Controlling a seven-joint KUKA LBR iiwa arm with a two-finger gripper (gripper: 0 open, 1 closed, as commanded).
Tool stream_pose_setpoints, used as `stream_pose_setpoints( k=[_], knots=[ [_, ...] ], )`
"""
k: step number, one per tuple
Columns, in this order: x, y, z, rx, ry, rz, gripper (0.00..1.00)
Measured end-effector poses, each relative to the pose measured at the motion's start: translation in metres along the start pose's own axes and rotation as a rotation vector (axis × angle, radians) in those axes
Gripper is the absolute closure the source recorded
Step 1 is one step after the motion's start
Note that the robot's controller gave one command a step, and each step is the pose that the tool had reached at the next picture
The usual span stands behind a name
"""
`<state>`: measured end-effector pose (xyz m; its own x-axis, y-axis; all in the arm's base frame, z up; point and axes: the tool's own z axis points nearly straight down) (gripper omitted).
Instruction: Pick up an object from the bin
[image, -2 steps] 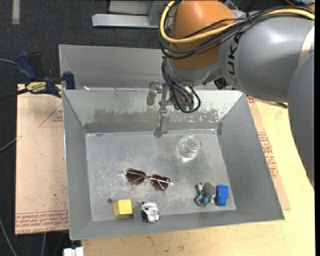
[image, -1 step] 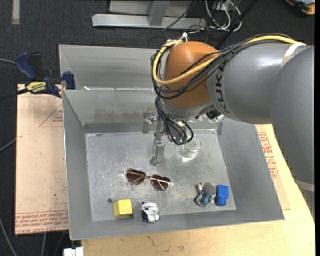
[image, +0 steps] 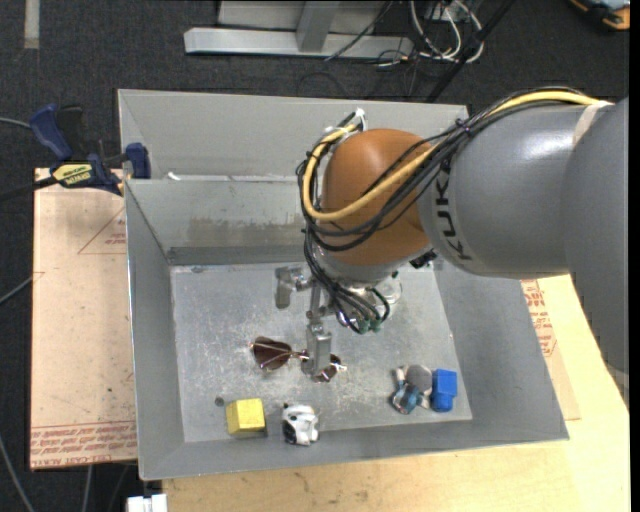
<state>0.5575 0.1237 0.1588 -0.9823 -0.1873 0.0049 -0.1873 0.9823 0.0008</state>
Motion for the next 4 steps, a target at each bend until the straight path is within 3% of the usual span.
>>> stream_pose_setpoints(
  k=[1,2,3,4],
  knots=[
    [-0.002,-0.017,0.019,-0.001,-0.006,0.134,0.00],
    [-0.001,0.003,0.081,0.000,-0.010,-0.040,0.00],
    [-0.002,0.011,0.102,-0.002,-0.010,0.021,1.00],
    [-0.002,0.011,0.100,-0.001,-0.010,0.030,1.00]
  ],
)
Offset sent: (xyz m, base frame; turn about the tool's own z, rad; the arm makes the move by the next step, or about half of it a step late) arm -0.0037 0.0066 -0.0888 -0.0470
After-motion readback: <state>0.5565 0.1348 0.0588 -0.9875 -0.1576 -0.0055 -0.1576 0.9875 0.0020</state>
